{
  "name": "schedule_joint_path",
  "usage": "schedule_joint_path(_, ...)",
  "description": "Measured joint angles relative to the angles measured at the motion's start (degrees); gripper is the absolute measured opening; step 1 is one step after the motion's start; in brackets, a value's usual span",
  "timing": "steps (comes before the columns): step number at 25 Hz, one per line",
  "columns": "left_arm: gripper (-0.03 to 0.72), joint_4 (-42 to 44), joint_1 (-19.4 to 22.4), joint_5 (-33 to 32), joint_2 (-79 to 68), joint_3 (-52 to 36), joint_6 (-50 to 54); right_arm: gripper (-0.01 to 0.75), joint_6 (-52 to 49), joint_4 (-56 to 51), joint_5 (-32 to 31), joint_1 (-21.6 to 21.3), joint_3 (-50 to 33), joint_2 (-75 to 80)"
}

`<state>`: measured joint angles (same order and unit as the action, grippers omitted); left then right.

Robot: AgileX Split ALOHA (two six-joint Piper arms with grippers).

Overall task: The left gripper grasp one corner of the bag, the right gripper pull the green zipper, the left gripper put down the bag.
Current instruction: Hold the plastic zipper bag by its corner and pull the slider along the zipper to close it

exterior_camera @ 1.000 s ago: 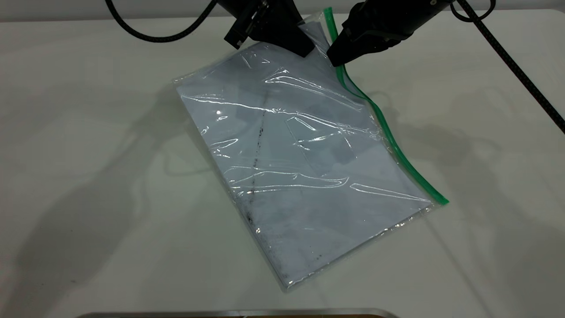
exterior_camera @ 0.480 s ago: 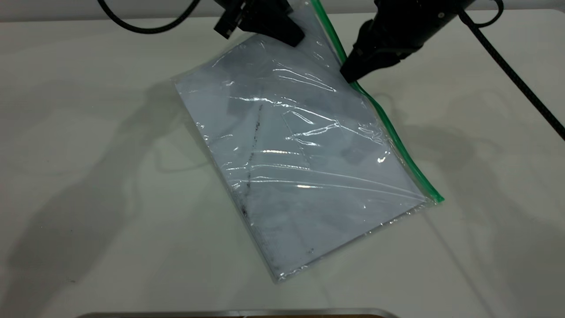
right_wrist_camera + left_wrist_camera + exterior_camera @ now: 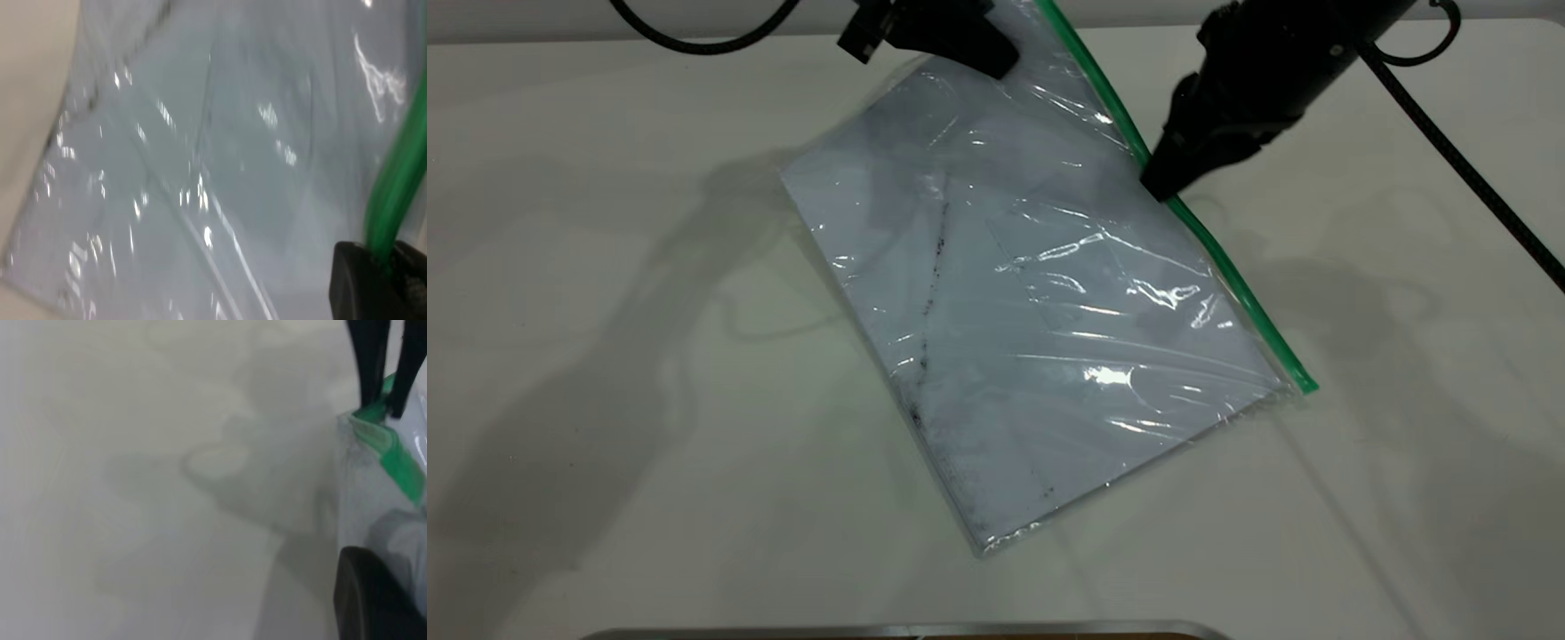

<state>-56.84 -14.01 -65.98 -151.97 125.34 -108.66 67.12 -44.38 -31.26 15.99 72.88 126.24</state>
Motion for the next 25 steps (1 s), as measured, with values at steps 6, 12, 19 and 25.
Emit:
schedule_joint_path(6,0.055,2.07,0.79,0.11,0.04,0.07,2.21,0.075,-9.24,9.26,-1.92,0.0,0.0,0.07)
schedule_joint_path(12,0.055,3.16,1.15,0.24,0.17,0.07,3.4,0.078,-16.42,17.32,-5.36,0.0,0.0,0.26)
schedule_joint_path(19,0.055,3.7,1.41,0.13,0.17,0.07,3.58,0.079,-24.18,24.34,-10.28,0.0,-0.06,0.3)
schedule_joint_path(25,0.055,5.41,2.23,-0.37,0.17,0.07,5.35,0.08,-28.73,28.46,-17.07,0.0,-0.06,0.3)
